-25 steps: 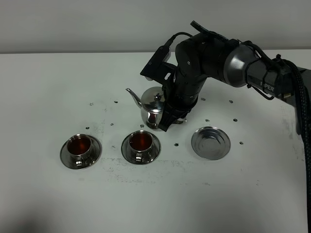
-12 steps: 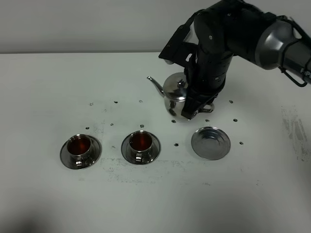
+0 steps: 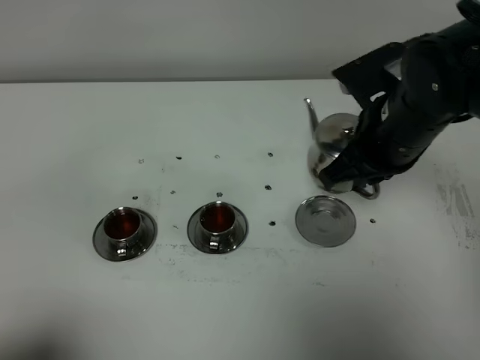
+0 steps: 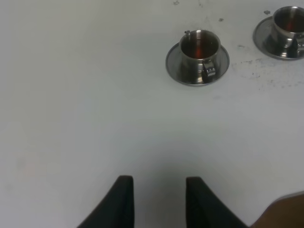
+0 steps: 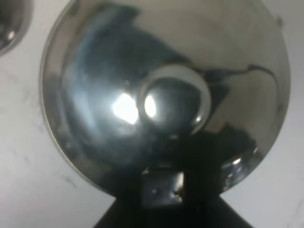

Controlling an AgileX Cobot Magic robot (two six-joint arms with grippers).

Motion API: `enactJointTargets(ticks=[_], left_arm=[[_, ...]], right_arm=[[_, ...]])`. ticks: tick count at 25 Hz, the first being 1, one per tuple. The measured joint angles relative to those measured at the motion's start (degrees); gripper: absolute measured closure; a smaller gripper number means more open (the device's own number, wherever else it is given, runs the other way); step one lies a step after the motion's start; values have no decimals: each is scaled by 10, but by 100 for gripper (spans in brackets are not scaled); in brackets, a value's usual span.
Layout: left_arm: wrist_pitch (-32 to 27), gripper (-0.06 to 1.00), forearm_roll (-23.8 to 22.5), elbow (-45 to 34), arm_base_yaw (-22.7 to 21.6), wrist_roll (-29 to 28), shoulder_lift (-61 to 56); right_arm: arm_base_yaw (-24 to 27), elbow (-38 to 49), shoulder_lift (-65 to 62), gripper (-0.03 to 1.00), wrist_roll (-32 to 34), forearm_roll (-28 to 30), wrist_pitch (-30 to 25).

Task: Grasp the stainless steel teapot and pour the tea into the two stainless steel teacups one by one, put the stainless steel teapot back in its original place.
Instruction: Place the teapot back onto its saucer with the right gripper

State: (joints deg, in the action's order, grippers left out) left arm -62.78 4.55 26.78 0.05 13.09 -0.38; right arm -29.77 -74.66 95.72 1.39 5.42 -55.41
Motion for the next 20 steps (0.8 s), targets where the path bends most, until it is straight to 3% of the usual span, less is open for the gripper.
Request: enactJointTargets(ticks=[4, 9, 14, 20], left_arm=[[0, 68, 0, 0, 0, 0, 0], [0, 68, 0, 0, 0, 0, 0], [0, 68, 0, 0, 0, 0, 0], [0, 68, 0, 0, 0, 0, 0]], right_arm=[[3, 37, -9, 78, 71, -11, 15], [3, 102, -10, 78, 125, -37, 75], [-1, 150, -10, 78, 142, -46, 147], [-20, 156, 2, 78, 145, -51, 169]])
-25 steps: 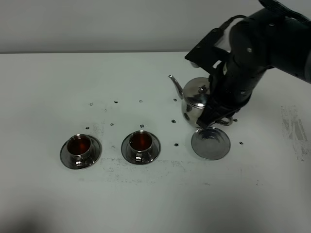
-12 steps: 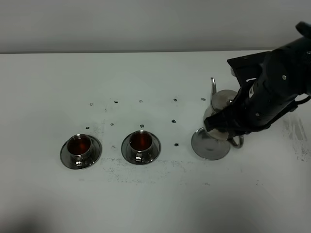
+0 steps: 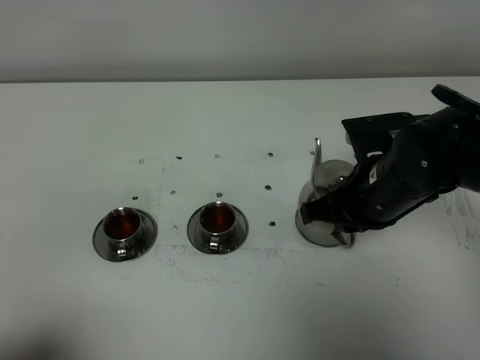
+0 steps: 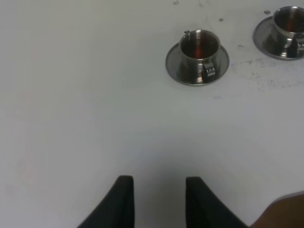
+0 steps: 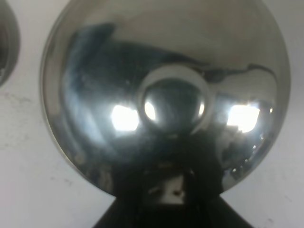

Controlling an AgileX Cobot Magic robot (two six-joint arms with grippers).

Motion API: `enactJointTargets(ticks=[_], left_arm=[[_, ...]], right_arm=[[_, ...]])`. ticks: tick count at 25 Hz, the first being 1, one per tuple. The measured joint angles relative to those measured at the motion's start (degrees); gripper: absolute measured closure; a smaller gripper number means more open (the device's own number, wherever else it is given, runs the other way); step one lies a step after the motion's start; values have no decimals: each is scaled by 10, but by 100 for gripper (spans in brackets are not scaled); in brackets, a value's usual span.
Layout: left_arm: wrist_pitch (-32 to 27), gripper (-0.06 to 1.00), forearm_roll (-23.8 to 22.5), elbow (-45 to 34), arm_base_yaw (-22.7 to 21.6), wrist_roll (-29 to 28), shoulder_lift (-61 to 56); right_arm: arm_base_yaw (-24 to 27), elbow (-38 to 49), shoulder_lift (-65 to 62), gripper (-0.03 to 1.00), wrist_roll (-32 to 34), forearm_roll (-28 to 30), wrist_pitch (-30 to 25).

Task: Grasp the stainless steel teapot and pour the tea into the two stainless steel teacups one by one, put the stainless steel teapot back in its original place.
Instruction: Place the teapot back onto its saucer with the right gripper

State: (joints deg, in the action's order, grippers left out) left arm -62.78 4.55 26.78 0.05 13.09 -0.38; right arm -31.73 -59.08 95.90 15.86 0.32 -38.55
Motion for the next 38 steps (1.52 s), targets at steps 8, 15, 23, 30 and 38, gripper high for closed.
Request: enactJointTargets(ticks=[8, 15, 23, 30, 38], left_arm=[[0, 68, 0, 0, 0, 0, 0], [0, 68, 0, 0, 0, 0, 0], [0, 68, 0, 0, 0, 0, 0], [0, 68, 0, 0, 0, 0, 0], [0, 68, 0, 0, 0, 0, 0]], right_arm=[[-1, 0, 35, 78, 3, 2, 3], [-1, 0, 39, 78, 3, 10, 23], [2, -7, 55, 78, 3, 10, 18], [5, -7, 63, 78, 3, 13, 19], [10, -7, 64, 78, 5, 17, 24]])
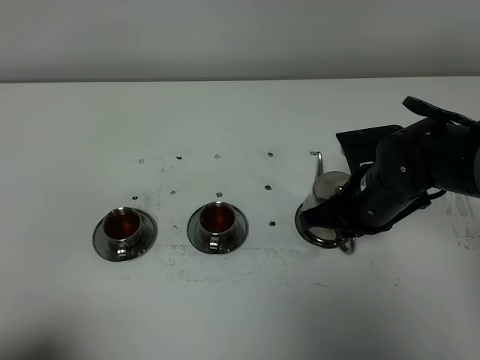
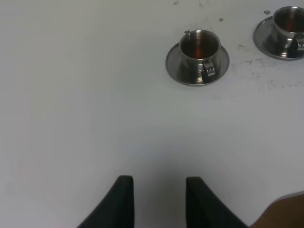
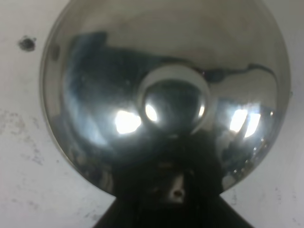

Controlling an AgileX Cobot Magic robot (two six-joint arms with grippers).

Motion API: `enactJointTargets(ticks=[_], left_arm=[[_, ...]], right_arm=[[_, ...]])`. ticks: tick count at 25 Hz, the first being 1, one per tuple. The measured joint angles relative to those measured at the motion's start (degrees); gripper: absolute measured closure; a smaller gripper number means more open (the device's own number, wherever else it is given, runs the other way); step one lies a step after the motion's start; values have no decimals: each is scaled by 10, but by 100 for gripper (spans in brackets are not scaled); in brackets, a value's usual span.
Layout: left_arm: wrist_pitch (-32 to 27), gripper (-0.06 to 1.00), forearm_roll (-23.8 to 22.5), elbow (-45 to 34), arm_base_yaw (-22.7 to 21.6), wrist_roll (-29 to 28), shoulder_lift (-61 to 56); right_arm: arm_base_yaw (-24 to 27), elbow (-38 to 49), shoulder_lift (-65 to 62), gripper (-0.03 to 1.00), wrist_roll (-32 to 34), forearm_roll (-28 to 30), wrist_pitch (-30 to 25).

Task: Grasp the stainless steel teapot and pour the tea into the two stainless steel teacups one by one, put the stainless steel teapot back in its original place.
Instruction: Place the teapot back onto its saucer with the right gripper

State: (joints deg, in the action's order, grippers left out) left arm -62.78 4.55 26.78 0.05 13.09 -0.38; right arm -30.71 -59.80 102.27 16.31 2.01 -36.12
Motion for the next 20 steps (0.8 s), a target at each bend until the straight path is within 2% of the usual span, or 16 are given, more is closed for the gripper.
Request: enactJointTargets(ticks=[20], left_arm=[[0, 68, 0, 0, 0, 0, 0]], right_arm=[[0, -2, 10, 78, -16, -3, 12]])
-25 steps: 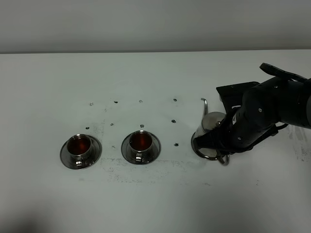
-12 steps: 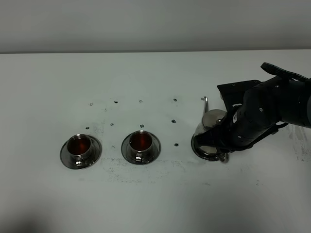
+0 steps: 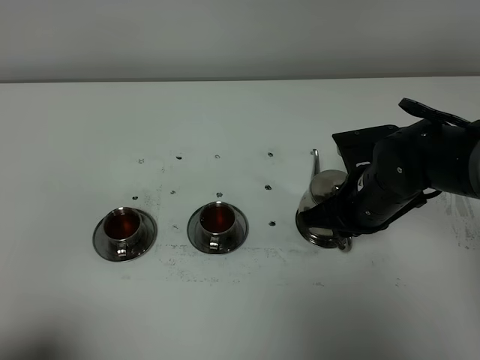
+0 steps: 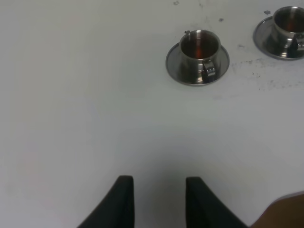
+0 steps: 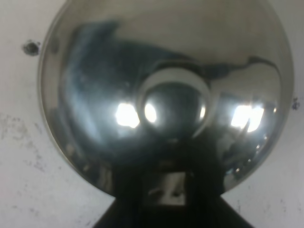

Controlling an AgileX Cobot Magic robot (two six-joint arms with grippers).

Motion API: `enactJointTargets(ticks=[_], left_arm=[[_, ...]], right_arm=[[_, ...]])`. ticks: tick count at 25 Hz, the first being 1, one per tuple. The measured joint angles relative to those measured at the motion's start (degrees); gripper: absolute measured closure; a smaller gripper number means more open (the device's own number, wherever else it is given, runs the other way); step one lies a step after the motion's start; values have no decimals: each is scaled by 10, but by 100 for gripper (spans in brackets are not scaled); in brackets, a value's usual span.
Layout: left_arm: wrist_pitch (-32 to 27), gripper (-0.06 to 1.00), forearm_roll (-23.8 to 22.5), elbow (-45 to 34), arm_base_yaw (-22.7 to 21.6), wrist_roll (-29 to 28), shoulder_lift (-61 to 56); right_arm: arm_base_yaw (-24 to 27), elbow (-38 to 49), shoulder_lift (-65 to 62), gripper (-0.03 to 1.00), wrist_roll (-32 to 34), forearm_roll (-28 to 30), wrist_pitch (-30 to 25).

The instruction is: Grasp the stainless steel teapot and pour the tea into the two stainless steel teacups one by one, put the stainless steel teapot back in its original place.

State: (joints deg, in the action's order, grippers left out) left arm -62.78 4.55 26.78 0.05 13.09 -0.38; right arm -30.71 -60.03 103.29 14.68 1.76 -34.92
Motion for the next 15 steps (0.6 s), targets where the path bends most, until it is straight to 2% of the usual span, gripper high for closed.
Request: enactJointTargets(ticks=[8, 15], left_arm=[[0, 68, 0, 0, 0, 0, 0], [0, 68, 0, 0, 0, 0, 0]], right_arm=[[0, -1, 0, 75, -8, -1, -9], [0, -1, 0, 42, -8, -2, -12]])
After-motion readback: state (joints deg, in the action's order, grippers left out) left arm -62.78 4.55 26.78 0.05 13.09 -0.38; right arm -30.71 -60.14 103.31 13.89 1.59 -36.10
